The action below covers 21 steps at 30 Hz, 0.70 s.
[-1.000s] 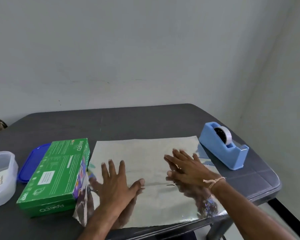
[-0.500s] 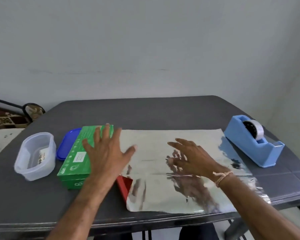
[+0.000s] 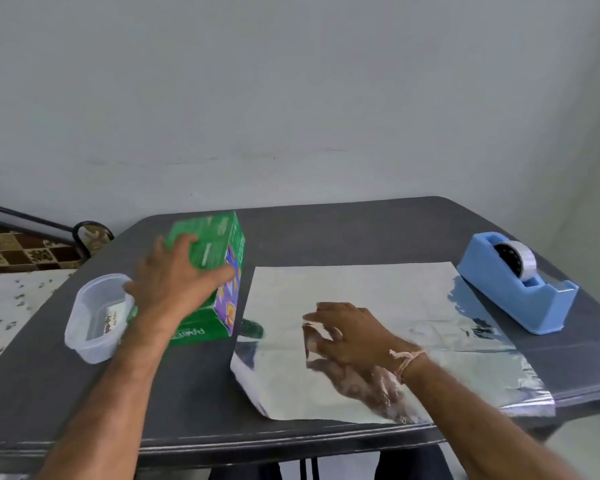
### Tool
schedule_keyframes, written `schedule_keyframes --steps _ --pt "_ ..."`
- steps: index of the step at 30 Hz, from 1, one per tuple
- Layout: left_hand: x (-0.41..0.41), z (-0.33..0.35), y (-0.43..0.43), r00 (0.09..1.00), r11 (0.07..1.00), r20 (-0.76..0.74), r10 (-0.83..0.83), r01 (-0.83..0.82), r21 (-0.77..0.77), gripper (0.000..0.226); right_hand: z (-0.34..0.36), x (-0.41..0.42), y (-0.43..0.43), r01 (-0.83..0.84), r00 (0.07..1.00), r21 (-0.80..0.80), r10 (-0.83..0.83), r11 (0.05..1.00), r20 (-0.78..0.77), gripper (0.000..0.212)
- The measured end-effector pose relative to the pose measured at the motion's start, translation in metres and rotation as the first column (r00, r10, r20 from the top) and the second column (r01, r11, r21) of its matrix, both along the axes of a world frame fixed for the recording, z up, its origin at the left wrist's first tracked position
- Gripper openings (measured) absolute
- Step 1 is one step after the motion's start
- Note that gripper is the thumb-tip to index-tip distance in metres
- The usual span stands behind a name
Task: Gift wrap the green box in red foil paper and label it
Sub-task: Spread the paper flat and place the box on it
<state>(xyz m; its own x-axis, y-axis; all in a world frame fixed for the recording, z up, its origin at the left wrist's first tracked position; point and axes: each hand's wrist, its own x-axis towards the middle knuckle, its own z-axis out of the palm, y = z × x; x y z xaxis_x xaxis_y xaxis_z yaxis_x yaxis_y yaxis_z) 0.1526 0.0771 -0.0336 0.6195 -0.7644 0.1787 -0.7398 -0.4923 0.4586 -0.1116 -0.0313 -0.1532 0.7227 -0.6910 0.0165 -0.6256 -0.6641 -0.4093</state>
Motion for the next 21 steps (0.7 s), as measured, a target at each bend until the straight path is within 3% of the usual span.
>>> schedule_keyframes --steps 1,3,5,6,8,11,12,13,15,18,21 --pt "-0.007 0.012 0.000 0.999 0.997 -0.007 -0.042 0.041 -0.065 0.096 0.003 0.001 0.003 0.018 0.982 0.153 -0.046 0.988 0.182 0.059" --pt "-0.031 0.025 -0.007 0.990 0.983 -0.019 -0.140 0.137 -0.120 0.097 0.019 0.005 0.008 -0.035 0.807 0.539 -0.294 0.842 0.512 0.061" --pt "-0.069 0.022 -0.020 0.975 0.973 0.047 -0.219 0.222 -0.064 0.104 0.038 0.010 0.006 -0.217 0.617 0.774 -0.531 0.595 0.581 0.067" --pt "-0.089 0.014 -0.026 0.960 0.964 0.096 -0.264 0.266 -0.010 0.109 0.046 0.011 0.004 -0.281 0.572 0.803 -0.580 0.526 0.580 0.068" --pt "-0.119 -0.003 -0.034 0.918 0.921 0.073 -0.389 0.386 0.057 0.112 0.050 0.006 -0.003 -0.298 0.507 0.800 -0.623 0.521 0.595 0.064" --pt "-0.121 -0.017 -0.042 0.748 0.821 -0.353 -0.562 0.557 -0.124 0.096 0.038 -0.023 -0.016 -0.156 0.352 0.826 -0.751 0.542 0.559 0.072" --pt "-0.115 -0.026 -0.046 0.688 0.798 -0.417 -0.594 0.570 -0.198 0.089 0.034 -0.037 -0.018 -0.117 0.327 0.841 -0.779 0.529 0.535 0.076" --pt "-0.108 -0.040 -0.050 0.699 0.790 -0.375 -0.609 0.579 -0.204 0.085 0.032 -0.050 -0.018 -0.088 0.325 0.854 -0.796 0.512 0.511 0.076" --pt "-0.097 -0.077 -0.059 0.789 0.807 -0.190 -0.585 0.589 -0.035 0.090 0.030 -0.072 -0.020 -0.059 0.371 0.870 -0.799 0.489 0.474 0.064" --pt "-0.084 -0.129 -0.063 0.844 0.817 0.001 -0.536 0.519 0.249 0.121 0.034 -0.087 -0.017 -0.071 0.455 0.892 -0.781 0.447 0.428 0.050" --pt "-0.071 -0.147 -0.066 0.852 0.837 0.114 -0.511 0.462 0.293 0.125 0.037 -0.082 -0.016 -0.083 0.478 0.897 -0.772 0.435 0.419 0.049"
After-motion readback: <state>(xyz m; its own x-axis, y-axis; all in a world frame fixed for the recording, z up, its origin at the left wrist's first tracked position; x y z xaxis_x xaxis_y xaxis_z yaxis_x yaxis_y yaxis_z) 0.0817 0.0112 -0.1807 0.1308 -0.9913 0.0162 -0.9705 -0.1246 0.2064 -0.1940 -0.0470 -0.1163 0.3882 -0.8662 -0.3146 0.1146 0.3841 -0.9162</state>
